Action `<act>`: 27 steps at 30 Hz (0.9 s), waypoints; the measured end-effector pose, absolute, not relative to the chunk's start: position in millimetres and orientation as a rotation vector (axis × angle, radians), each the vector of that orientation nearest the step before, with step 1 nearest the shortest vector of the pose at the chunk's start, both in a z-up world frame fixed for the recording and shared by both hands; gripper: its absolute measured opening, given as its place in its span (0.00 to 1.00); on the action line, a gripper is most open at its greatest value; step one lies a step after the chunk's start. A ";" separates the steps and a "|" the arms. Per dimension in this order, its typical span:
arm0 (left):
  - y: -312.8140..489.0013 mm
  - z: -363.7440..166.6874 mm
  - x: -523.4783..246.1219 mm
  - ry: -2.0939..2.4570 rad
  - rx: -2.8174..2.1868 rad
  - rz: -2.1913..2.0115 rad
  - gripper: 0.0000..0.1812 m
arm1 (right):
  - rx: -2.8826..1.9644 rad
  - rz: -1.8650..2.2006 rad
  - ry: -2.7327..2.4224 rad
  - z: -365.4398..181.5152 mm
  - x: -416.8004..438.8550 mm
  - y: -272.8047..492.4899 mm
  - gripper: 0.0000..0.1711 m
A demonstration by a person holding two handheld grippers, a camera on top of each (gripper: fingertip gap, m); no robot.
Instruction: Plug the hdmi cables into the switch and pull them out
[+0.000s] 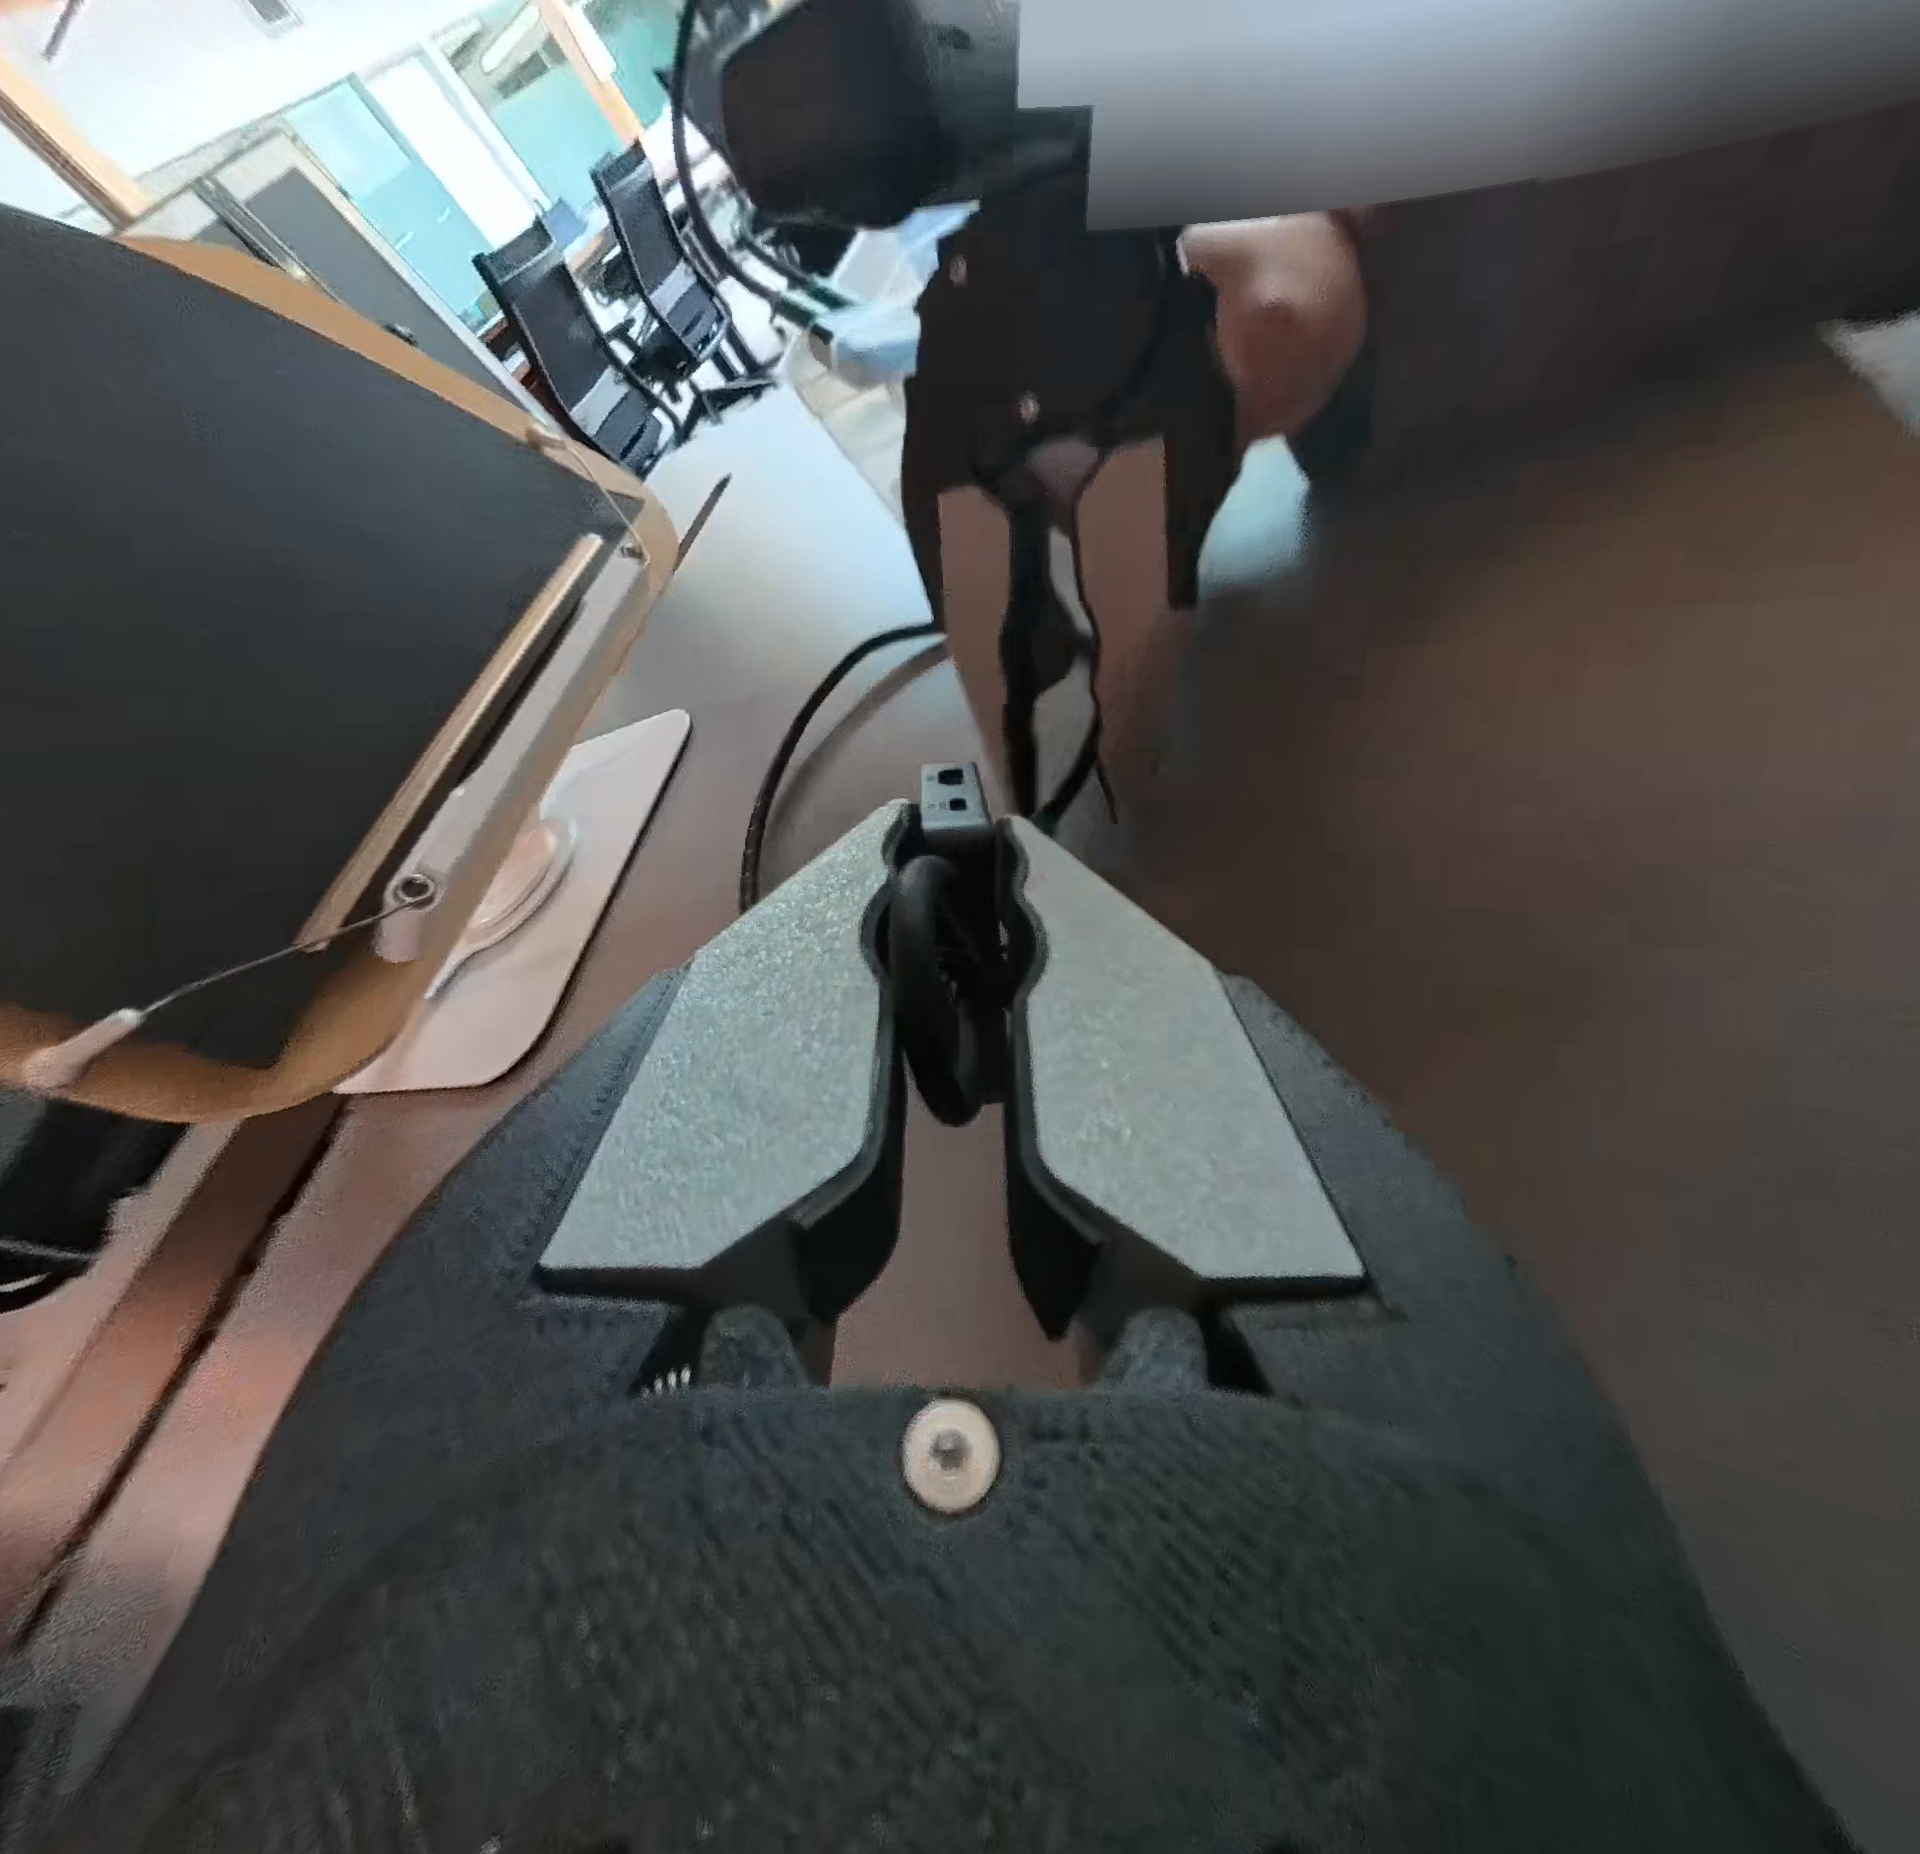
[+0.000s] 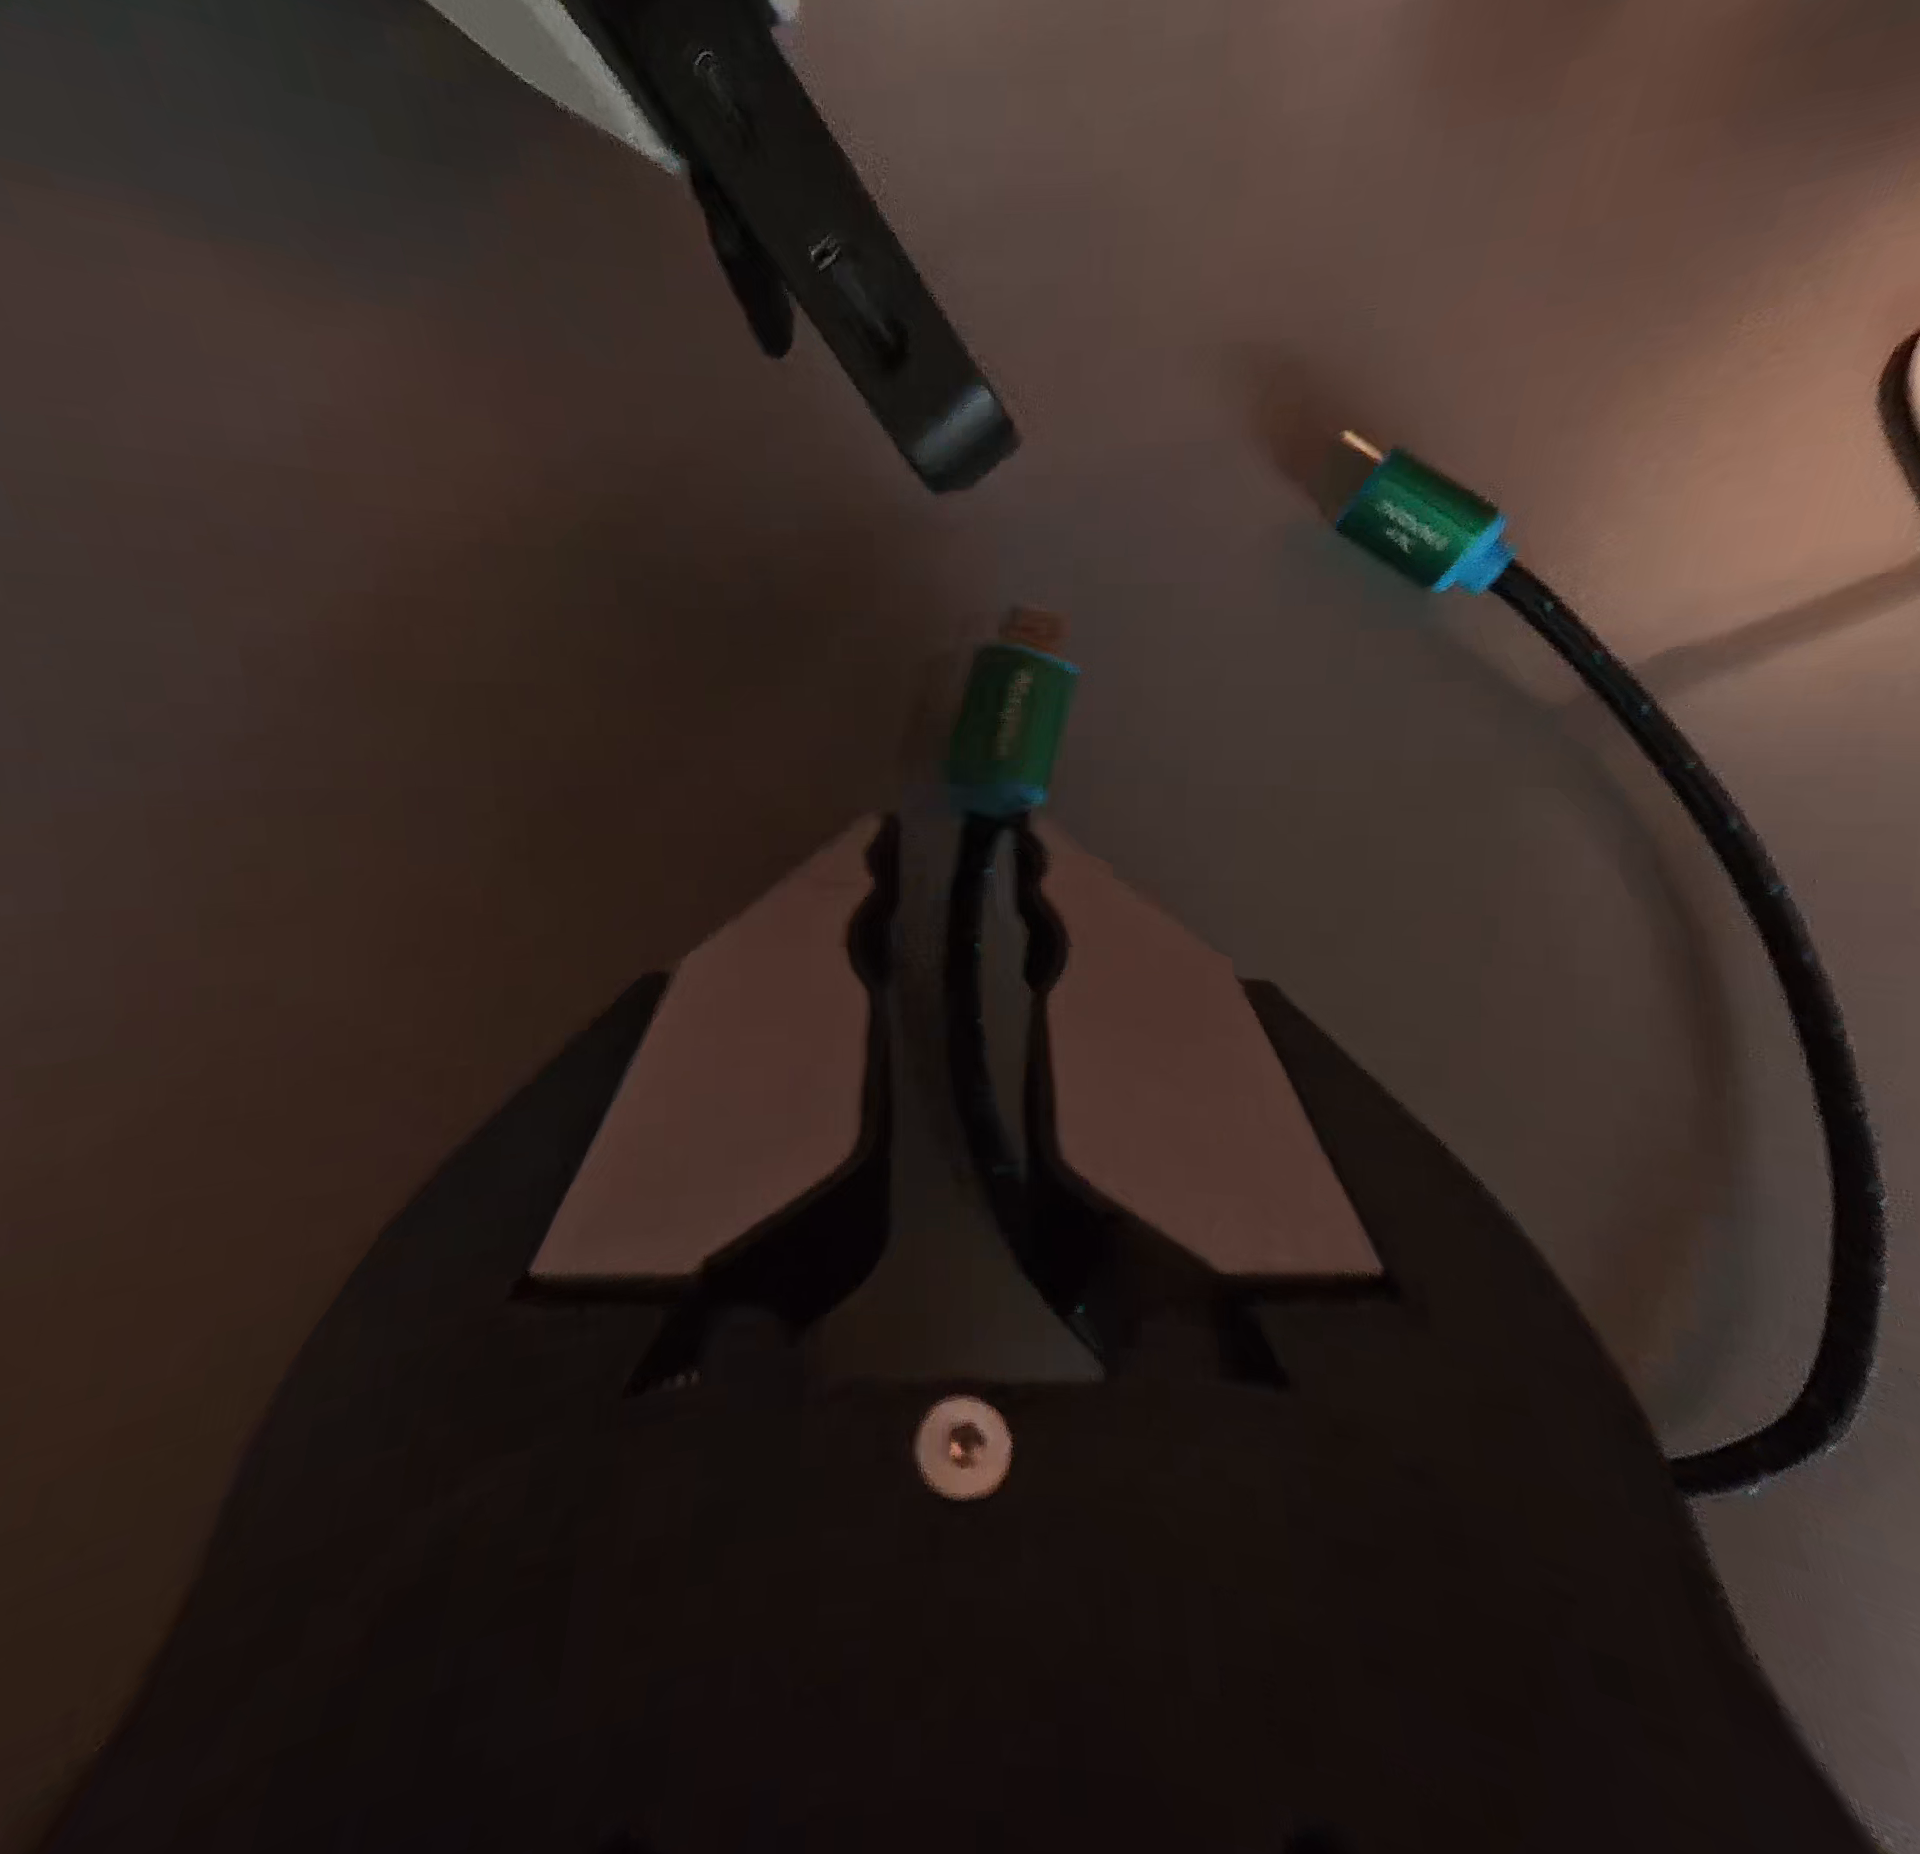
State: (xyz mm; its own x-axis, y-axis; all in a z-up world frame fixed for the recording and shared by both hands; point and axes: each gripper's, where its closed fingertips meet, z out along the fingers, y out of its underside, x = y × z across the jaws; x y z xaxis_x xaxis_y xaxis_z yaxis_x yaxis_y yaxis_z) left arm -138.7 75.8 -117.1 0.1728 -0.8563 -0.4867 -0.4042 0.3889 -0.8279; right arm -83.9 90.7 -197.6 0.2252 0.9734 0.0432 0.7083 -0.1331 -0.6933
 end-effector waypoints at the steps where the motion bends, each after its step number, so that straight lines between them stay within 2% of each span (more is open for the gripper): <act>1: 74.3 -114.5 -137.0 1.419 -1.222 -0.513 0.07 | -1.892 0.571 -1.539 -195.4 -87.1 90.6 0.20; 5: 70.0 -120.1 -132.7 1.428 -1.283 -0.621 0.07 | -1.773 0.580 -1.470 -170.6 -97.6 92.9 0.32; 10: 64.2 -125.2 -128.0 1.451 -1.299 -0.679 0.07 | -1.732 0.662 -1.435 -156.6 -101.3 88.0 0.34; 12: 59.4 -123.3 -123.8 1.454 -1.285 -0.708 0.07 | -1.674 0.687 -1.471 -152.4 -110.5 78.4 0.29; 14: 54.9 -120.9 -120.3 1.458 -1.272 -0.723 0.07 | -1.614 0.644 -1.518 -151.7 -118.5 70.9 0.11; 15: 54.6 -119.6 -119.9 1.455 -1.269 -0.720 0.07 | -1.601 0.601 -1.535 -153.1 -120.5 70.2 0.09; 18: 56.9 -118.8 -123.2 1.438 -1.298 -0.731 0.09 | -1.567 0.551 -1.562 -151.9 -120.4 68.5 0.07; 22: 73.4 -130.5 -137.4 1.415 -1.415 -0.676 0.26 | -1.511 0.587 -1.509 -134.9 -111.1 69.3 0.06; 27: 65.1 -125.6 -130.5 1.395 -1.399 -0.788 0.26 | -1.406 0.681 -1.477 -114.3 -110.3 60.1 0.06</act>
State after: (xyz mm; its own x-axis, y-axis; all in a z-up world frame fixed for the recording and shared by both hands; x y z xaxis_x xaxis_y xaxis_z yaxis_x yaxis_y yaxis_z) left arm -130.5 65.1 -125.6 0.1329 -0.9738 -0.1846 -0.3447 0.1292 -0.9298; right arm -110.3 60.1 -114.3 0.1144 0.9602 0.2548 0.4300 0.1833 -0.8840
